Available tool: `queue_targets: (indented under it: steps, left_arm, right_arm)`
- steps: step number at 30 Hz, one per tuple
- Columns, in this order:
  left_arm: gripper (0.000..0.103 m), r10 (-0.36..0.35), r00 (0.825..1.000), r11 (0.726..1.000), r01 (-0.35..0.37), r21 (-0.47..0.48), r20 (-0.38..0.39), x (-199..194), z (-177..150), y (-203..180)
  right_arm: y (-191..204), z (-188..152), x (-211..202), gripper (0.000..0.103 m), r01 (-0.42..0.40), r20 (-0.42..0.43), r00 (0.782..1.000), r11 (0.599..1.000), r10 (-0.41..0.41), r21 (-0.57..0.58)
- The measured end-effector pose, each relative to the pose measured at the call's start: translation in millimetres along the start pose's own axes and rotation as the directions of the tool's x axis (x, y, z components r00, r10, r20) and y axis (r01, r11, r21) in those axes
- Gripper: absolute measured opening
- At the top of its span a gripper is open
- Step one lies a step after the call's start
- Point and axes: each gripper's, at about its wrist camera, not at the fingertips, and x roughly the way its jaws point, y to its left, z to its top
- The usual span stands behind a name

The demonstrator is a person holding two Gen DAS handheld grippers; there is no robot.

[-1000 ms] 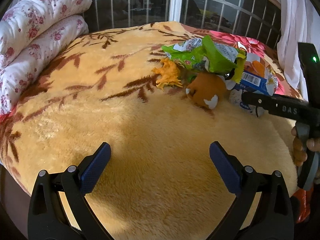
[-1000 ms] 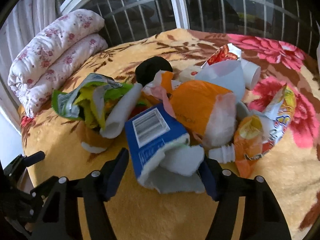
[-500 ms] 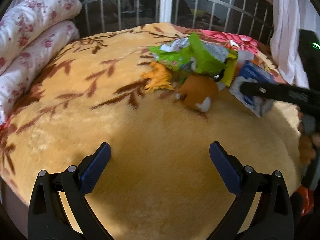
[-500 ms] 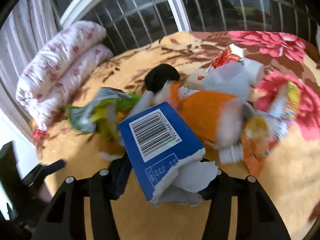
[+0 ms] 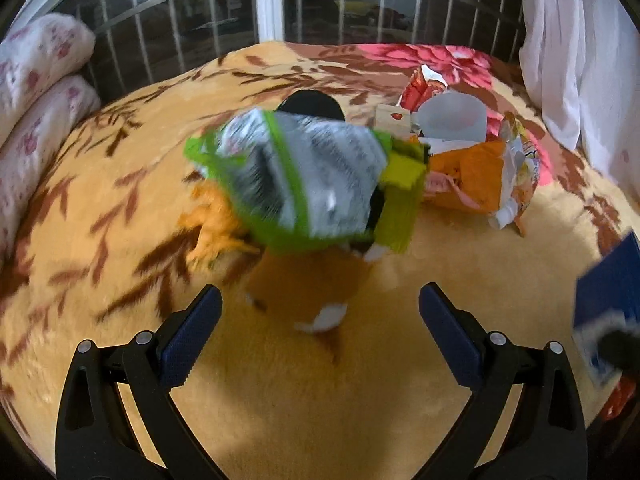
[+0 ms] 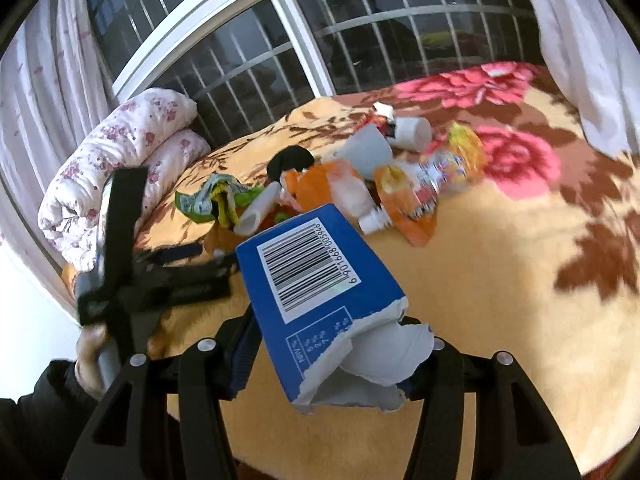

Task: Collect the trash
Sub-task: 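Grasp the brown foam piece with the left tool while right holds the carton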

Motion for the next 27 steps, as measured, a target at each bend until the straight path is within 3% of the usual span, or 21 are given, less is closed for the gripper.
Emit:
queue_targets:
  steps: [3,6,7,8,10,14,18,27]
  left_arm:
    - [0.096,-0.004,1.000,1.000,0.004,0.026,-0.002,8.9,8.5,-0.5]
    - [0.089,-0.009,0.999,1.000,0.010,0.025,-0.037,24.9,13.9,4.2]
    - [0.066,-0.023,0.998,1.000,0.024,0.016,-0.056,30.5,14.1,6.8]
    - [0.054,-0.045,0.995,0.999,0.046,0.006,-0.093,38.9,14.2,9.7]
    - [0.050,-0.073,0.993,0.997,0.071,-0.019,-0.093,41.6,13.2,15.6]
    - [0.037,-0.063,0.996,0.998,0.064,0.004,-0.069,33.4,8.7,11.4]
    - [0.034,-0.039,0.998,0.999,0.040,0.034,-0.052,22.3,0.6,4.4]
    - [0.032,-0.026,1.000,0.999,0.026,-0.025,-0.014,-25.8,-30.4,15.2]
  right_arm:
    - [-1.1,-10.0,-0.7,0.055,0.004,0.000,1.000,1.000,-0.004,0.016]
    - [-3.5,-15.3,0.4,0.055,-0.001,0.003,1.000,0.999,0.001,0.040]
    - [-4.3,-16.3,0.8,0.055,-0.003,0.004,1.000,0.999,0.003,0.048]
    - [-5.6,-17.4,1.1,0.055,-0.006,0.006,1.000,0.998,0.006,0.055]
    - [-6.5,-17.8,1.0,0.055,-0.006,0.008,1.000,0.998,0.005,0.059]
    - [-7.7,-20.2,1.1,0.055,-0.007,0.011,1.000,0.997,0.007,0.074]
    - [-6.7,-22.5,-1.2,0.055,-0.007,0.011,1.000,0.997,0.006,0.075]
    - [14.3,-30.5,-11.9,0.055,0.002,0.024,1.000,0.999,-0.003,0.043]
